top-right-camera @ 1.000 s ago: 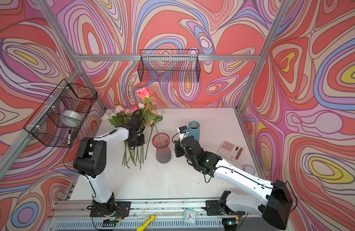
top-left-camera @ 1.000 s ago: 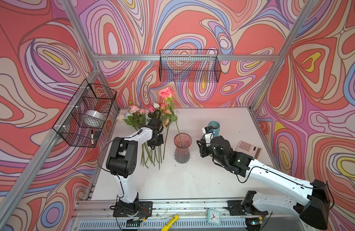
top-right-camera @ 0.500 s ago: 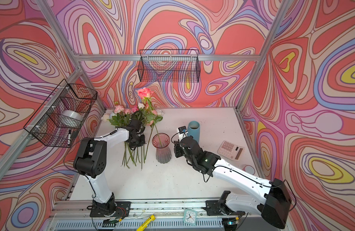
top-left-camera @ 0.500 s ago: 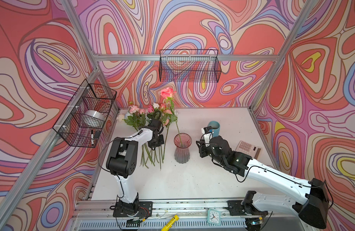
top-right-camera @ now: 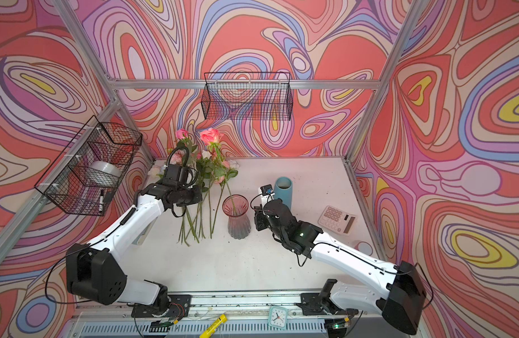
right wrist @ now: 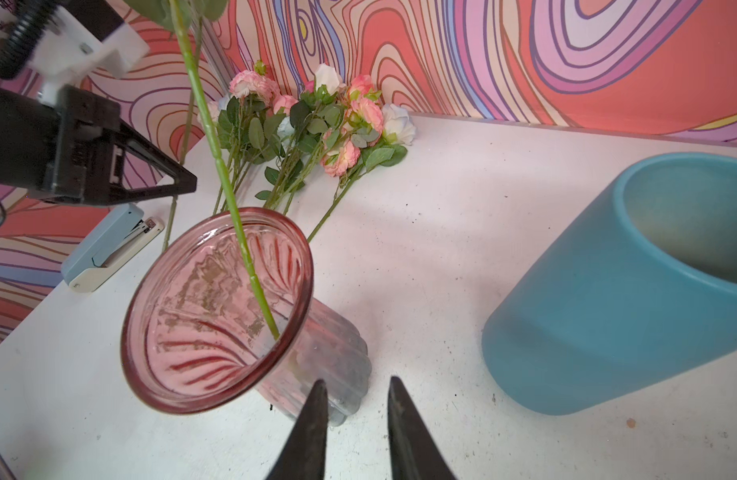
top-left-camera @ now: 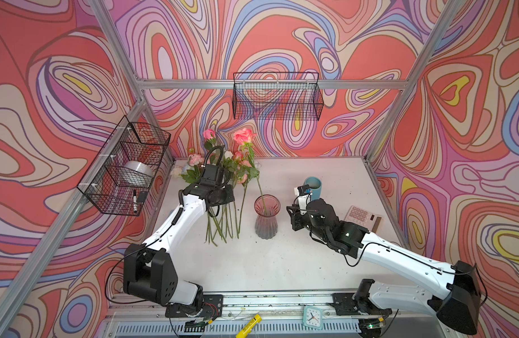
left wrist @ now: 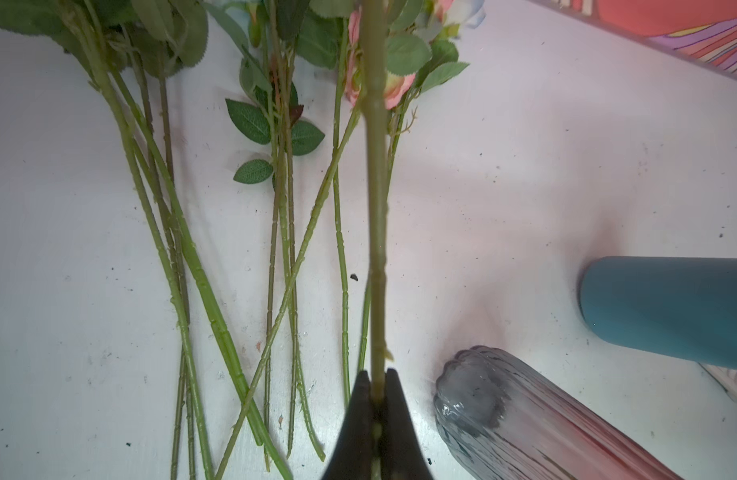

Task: Arrange flowers in a vase
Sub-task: Pick up the flower from the flowers.

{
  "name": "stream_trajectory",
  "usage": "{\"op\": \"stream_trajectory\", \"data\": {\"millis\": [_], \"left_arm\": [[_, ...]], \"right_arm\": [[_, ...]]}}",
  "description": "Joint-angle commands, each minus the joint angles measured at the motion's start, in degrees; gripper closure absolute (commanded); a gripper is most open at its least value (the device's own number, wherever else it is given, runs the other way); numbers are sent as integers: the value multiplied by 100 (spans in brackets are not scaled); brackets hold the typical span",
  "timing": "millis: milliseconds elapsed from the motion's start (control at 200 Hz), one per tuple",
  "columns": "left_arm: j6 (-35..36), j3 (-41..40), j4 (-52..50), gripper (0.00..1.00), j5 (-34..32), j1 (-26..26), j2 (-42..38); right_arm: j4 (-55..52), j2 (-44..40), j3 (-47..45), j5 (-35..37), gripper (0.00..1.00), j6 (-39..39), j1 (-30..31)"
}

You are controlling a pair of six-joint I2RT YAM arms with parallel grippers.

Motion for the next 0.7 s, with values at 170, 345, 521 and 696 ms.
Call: {"op": "stream_trajectory", "data": {"millis": [170,345,521,696], "left_arm": [[269,-1381,901,100,298,-95,-2577],[596,-1624,1231,100,948,-363,-3900],[997,-1116,1002,100,847,-1472,-4214],[1350,-317,449,100,304,-2683,-3514]], "right_arm": [[-311,-268,626,-298,73,-27,26],[-308,-232,1052,-930,64,-137,34],[-276,37,1798,-1857,59,-152,26],[-184,356,2523,-2589,58,-58,39]]}}
